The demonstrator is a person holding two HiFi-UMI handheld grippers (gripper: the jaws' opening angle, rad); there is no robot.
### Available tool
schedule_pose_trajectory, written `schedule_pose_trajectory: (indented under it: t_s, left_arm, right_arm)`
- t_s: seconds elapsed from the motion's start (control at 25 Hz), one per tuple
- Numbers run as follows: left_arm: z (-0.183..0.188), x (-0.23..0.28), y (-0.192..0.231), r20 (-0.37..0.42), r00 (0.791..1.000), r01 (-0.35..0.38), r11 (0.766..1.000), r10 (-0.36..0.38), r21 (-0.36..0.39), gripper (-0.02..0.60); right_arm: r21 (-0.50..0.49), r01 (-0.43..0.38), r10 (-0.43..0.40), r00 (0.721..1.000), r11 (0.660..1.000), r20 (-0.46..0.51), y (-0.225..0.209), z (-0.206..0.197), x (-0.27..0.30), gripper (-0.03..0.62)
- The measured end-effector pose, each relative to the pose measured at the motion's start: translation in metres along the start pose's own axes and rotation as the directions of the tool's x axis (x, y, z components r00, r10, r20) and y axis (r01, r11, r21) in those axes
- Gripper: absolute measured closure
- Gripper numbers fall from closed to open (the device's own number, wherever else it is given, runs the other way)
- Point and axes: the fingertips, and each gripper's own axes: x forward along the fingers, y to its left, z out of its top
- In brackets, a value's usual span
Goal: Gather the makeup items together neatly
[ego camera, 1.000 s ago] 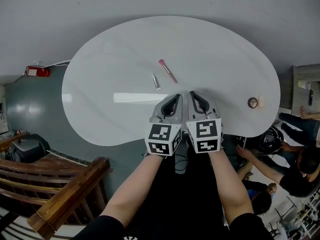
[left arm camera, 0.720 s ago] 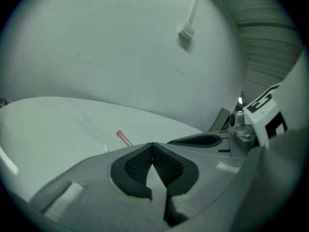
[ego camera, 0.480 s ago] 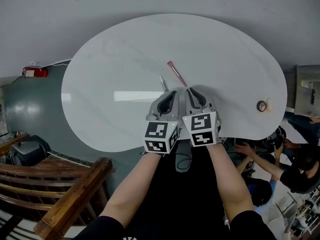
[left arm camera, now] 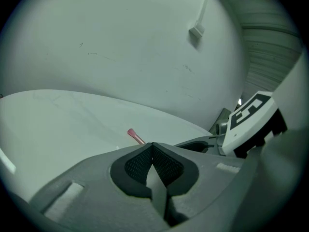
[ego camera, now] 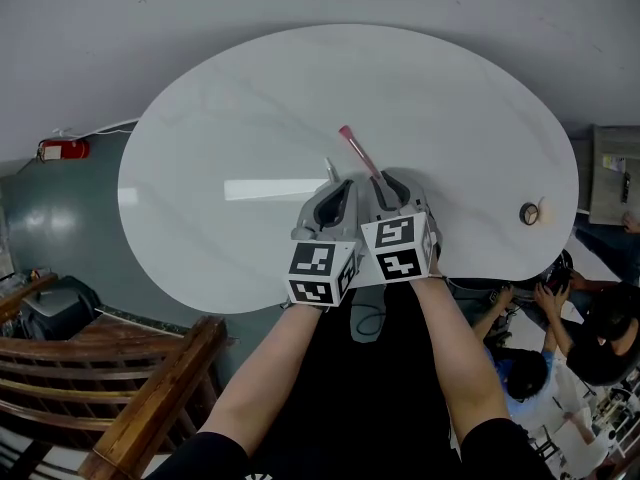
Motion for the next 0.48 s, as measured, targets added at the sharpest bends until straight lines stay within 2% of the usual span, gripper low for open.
schedule_pose_trajectory:
  t_s: [0.48]
  left_arm:
    - [0.001,0.003,0.008,-0.009,1.000,0.004,1.000,-0.005,-0.013,0.574]
  right_arm:
    - [-0.026,0.007,-0.009,0.995,1.000,-0.096,0.001,-0.008,0.015,0.520]
